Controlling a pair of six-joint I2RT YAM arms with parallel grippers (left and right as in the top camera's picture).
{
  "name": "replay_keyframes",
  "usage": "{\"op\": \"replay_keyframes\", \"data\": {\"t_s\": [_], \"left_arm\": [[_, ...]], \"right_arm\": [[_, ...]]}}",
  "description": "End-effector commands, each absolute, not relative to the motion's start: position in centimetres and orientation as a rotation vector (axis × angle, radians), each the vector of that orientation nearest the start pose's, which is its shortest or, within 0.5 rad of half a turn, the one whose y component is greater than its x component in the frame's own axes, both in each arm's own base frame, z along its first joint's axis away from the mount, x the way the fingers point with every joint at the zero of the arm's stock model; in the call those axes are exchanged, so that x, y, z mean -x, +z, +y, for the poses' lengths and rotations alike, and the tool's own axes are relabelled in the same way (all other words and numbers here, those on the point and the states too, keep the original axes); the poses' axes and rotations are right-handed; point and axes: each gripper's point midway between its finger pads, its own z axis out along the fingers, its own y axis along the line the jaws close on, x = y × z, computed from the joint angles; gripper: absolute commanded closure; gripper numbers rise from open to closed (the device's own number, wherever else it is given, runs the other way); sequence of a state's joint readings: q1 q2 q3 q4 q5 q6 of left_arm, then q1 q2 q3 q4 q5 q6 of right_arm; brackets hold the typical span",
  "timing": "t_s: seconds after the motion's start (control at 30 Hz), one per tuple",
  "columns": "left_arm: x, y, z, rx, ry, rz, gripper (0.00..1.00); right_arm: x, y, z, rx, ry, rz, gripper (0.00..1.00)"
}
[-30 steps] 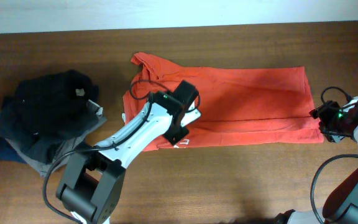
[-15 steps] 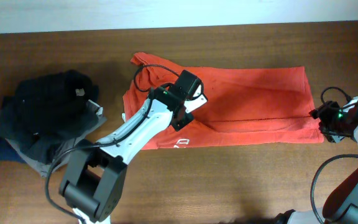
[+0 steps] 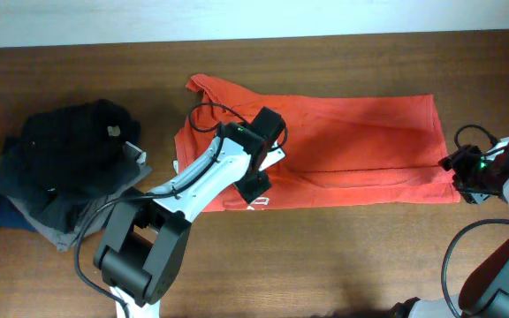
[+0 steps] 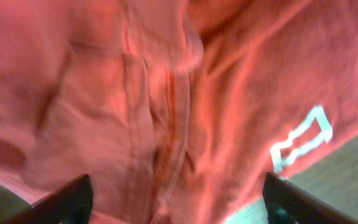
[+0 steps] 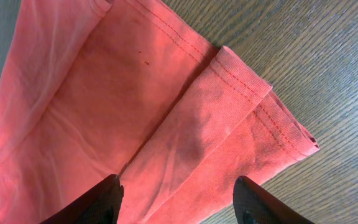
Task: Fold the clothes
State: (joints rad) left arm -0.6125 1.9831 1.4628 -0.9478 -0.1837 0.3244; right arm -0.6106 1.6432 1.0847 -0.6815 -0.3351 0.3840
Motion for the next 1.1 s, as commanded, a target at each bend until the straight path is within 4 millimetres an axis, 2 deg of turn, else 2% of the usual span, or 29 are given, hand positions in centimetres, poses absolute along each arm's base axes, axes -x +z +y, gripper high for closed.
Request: {"op": "replay_keyframes", "data": {"t_s": [0.0,0.03,0.07,0.13,0.17,0.2,0.23,0.3,0.43,0.5,0.6,0.77,0.8,0.93,1.07], "left_arm": [[-33.9,4.2,-19.3,-1.297,0.260,2.721,0.54],[-33.9,3.9,-19.1,-1.284,0.262,2.728,0.67],[-33.9,3.7,-19.0,-1.281,0.261,2.730,0.73],[-33.9,3.4,-18.7,-1.276,0.266,2.738,0.73],[-33.9,3.4,-18.6,-1.273,0.266,2.741,0.61],[-34.0,3.4,-18.5,-1.270,0.266,2.743,0.44],[-34.0,3.4,-18.3,-1.267,0.267,2.749,0.35],[-33.8,3.3,-17.9,-1.264,0.276,2.764,0.28],[-33.6,2.9,-16.5,-1.238,0.289,2.808,0.27],[-34.0,2.7,-15.3,-1.208,0.334,2.818,0.33],[-34.5,2.7,-14.5,-1.174,0.348,2.824,0.50],[-35.0,2.7,-14.4,-1.150,0.337,2.819,0.63],[-35.1,2.7,-14.5,-1.147,0.331,2.815,0.68],[-35.1,2.7,-14.6,-1.150,0.333,2.814,0.98],[-35.4,3.1,-14.6,-1.144,0.342,2.806,1.00]], "right_arm": [[-32.8,7.9,-15.9,-1.216,0.406,2.452,0.38],[-32.8,7.9,-15.9,-1.216,0.406,2.452,0.38],[-32.8,7.9,-15.9,-1.216,0.406,2.452,0.38],[-32.8,7.8,-15.9,-1.216,0.406,2.453,0.38],[-32.8,7.8,-15.9,-1.217,0.407,2.453,0.38],[-32.8,7.8,-15.9,-1.217,0.407,2.453,0.38],[-32.8,7.8,-15.9,-1.217,0.407,2.453,0.38],[-32.8,7.8,-15.9,-1.217,0.407,2.453,0.38],[-32.7,7.8,-15.9,-1.220,0.408,2.457,0.38],[-32.7,7.8,-15.8,-1.221,0.409,2.459,0.38],[-32.7,7.8,-15.8,-1.221,0.409,2.459,0.38],[-32.6,7.8,-15.8,-1.223,0.409,2.460,0.38],[-32.6,7.8,-15.8,-1.223,0.410,2.460,0.38],[-32.6,7.8,-15.8,-1.225,0.410,2.462,0.38],[-32.6,7.8,-15.8,-1.225,0.410,2.462,0.38]]}}
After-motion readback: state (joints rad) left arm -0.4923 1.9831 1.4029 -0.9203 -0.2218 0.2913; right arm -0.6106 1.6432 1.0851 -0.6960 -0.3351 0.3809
